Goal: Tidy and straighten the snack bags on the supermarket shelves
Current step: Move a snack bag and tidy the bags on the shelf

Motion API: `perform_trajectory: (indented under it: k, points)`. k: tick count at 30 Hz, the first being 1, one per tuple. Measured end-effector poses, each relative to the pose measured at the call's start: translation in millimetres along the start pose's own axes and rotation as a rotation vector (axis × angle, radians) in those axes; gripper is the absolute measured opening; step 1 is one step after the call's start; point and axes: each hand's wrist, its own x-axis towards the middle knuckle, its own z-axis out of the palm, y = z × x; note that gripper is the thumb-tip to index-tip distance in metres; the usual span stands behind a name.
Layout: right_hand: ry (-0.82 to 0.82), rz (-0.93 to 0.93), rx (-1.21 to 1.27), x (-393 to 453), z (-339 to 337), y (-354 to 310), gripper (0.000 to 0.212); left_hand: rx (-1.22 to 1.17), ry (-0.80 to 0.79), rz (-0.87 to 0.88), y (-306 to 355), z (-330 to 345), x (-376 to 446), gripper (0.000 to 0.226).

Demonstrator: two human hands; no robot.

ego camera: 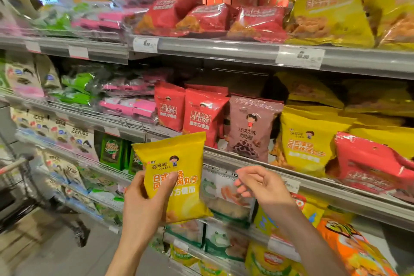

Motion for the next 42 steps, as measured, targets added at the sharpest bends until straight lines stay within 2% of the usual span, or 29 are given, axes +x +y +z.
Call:
perform_trajectory:
  k: [3,9,12,18,22,25,32,34,38,42]
  points:
    - [0.007,-0.031,-0.009,36.5,6.2,-8.1,0.007,0.026,-0.007,0.025,7.0,8.6,34.3,0.026]
    - [0.119,-0.131,-0.085,77.4,-20.2,-23.1,0.004,0.028,-0.122,0.062,16.7,51.4,89.5,0.031]
    - [0.234,-0.114,-0.148,78.5,-30.6,-25.3,0.003,0.053,-0.165,0.115,12.1,70.8,104.2,0.032]
    - [0.551,-0.26,-0.57,70.9,-34.2,-19.8,0.007,0.067,-0.237,0.157,6.2,87.3,128.9,0.022]
    - [0.571,-0.163,-0.819,61.3,-26.3,-32.2,0.023,0.047,-0.266,0.157,6.9,90.5,137.9,0.026]
    - [0.6,-0.117,-0.8,51.1,-25.9,-34.7,0.024,0.001,-0.342,0.145,8.8,94.9,136.3,0.026]
    - [0.74,-0.223,-0.764,0.1,-57.2,-28.4,0.016,-0.086,-0.473,0.157,3.0,110.5,118.3,0.027]
    - [0.783,-0.195,-0.753,-14.2,-72.9,-27.4,0.015,-0.118,-0.504,0.145,4.0,121.1,109.9,0.022]
    - [0.883,-0.081,-0.705,-36.9,-107.7,-22.8,0.012,-0.142,-0.546,0.158,10.8,147.2,89.0,0.033]
    - [0.974,0.055,-0.713,-56.7,-145.3,-15.3,0.037,-0.119,-0.557,0.21,11.3,174.2,71.0,0.032]
